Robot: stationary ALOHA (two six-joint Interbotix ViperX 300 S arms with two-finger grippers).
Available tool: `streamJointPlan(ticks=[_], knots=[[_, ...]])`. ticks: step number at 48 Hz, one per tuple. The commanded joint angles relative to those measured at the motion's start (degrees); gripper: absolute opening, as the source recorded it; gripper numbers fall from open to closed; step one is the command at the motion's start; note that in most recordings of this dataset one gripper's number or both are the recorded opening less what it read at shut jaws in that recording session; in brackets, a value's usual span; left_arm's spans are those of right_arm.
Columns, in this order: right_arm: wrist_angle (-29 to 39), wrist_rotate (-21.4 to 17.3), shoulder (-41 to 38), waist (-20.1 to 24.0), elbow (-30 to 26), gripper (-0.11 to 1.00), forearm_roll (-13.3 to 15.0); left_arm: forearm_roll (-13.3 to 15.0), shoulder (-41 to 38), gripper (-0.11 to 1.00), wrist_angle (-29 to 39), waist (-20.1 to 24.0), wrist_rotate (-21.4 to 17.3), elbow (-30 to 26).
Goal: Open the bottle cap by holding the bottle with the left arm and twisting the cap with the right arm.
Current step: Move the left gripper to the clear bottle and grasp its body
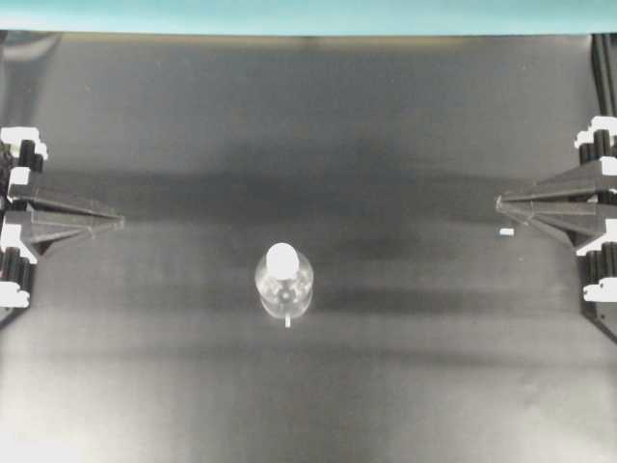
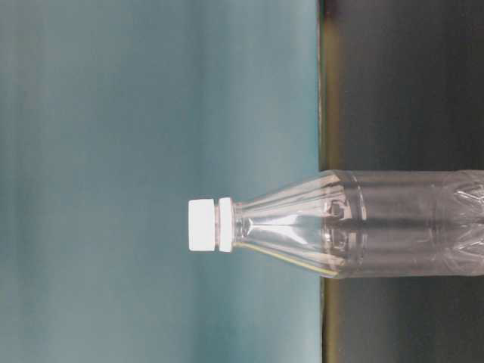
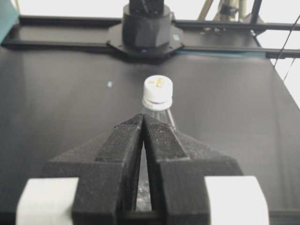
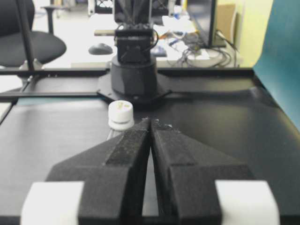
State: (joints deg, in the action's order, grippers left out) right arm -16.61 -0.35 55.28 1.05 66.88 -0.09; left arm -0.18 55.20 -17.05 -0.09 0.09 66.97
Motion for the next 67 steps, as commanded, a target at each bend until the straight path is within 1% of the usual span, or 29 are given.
streamJointPlan(ticks=[1, 2, 4, 5, 7, 9, 13, 18, 20, 23, 27, 31, 34, 36, 39, 41, 46, 52, 61, 67], knots=[[-0.09, 0.09, -1.05, -1.49, -0.44, 0.03, -0.18, -2.37, -3.78, 0.14, -0.7, 0.53, 0.18, -2.11], [0.35, 0.09, -1.23, -1.49, -0.44, 0.03, -0.35, -2.37, -4.66, 0.14, -0.88, 0.53, 0.18, -2.46], [1.93, -0.09, -1.93, -1.41, -0.79, 0.07, -0.79, -2.37, -6.42, 0.18, -1.76, 0.53, 0.18, -3.16], [2.9, -0.18, -2.2, -1.41, -1.14, 0.07, -0.97, -2.37, -7.47, 0.17, -2.37, 0.53, 0.18, -3.6], [4.92, -0.26, -2.99, -1.41, -1.93, 0.02, -0.97, -2.37, -9.4, 0.13, -3.96, 0.44, 0.18, -4.39], [6.86, -0.26, -3.69, -1.41, -2.64, 0.01, -0.97, -2.46, -11.43, 0.11, -5.63, 0.44, 0.09, -5.01], [9.4, -0.26, -4.83, -1.41, -3.78, 0.0, -0.97, -2.37, -15.56, 0.11, -7.65, 0.53, 0.09, -6.59], [11.25, -0.26, -5.89, -1.41, -5.01, 0.0, -0.97, -2.37, -21.27, 0.11, -8.61, 0.53, 0.18, -8.88], [11.51, -0.26, -6.06, -1.41, -5.19, 0.0, -0.97, -2.37, -22.85, 0.12, -9.05, 0.53, 0.26, -9.93], [11.87, -0.26, -6.24, -1.41, -5.27, 0.0, -0.97, -2.37, -25.14, 0.17, -10.02, 0.62, 0.26, -11.6], [12.04, -0.35, -6.24, -1.41, -5.27, 0.0, -0.97, -2.37, -27.77, 0.31, -12.04, 0.62, 0.26, -13.71], [12.22, -0.35, -6.24, -1.41, -5.27, 0.0, -1.05, -2.37, -30.67, 0.54, -14.94, 0.26, 0.53, -15.82], [12.3, -0.35, -6.24, -1.41, -5.27, 0.0, -1.05, -2.37, -32.26, 0.73, -16.17, -0.26, 0.79, -17.23], [12.3, -0.35, -6.24, -1.41, -5.27, 0.0, -1.14, -2.37, -33.22, 0.84, -16.7, -0.44, 0.97, -18.28], [12.3, -0.35, -6.15, -1.41, -5.27, 0.0, -1.14, -2.37, -34.72, 0.95, -16.88, -0.53, 1.49, -19.51], [12.39, -0.44, -6.06, -1.49, -5.27, 0.0, -1.23, -2.37, -35.77, 0.96, -16.88, -0.62, 1.58, -20.21], [12.04, -0.44, -5.8, -1.58, -5.36, 0.0, -1.14, -2.37, -38.58, 0.93, -17.05, -1.14, 1.93, -21.27], [12.39, -0.62, -5.36, -1.58, -5.71, 0.0, -1.49, -2.37, -42.1, 0.93, -18.02, -1.67, 2.2, -21.18], [13.01, -0.62, -5.1, -1.58, -5.8, 0.0, -2.64, -2.37, -46.93, 0.94, -22.41, -1.76, 2.81, -20.65], [13.62, -0.62, -5.01, -1.76, -5.98, 0.0, -4.04, -2.37, -48.87, 0.94, -24.61, -2.11, 2.9, -20.21]])
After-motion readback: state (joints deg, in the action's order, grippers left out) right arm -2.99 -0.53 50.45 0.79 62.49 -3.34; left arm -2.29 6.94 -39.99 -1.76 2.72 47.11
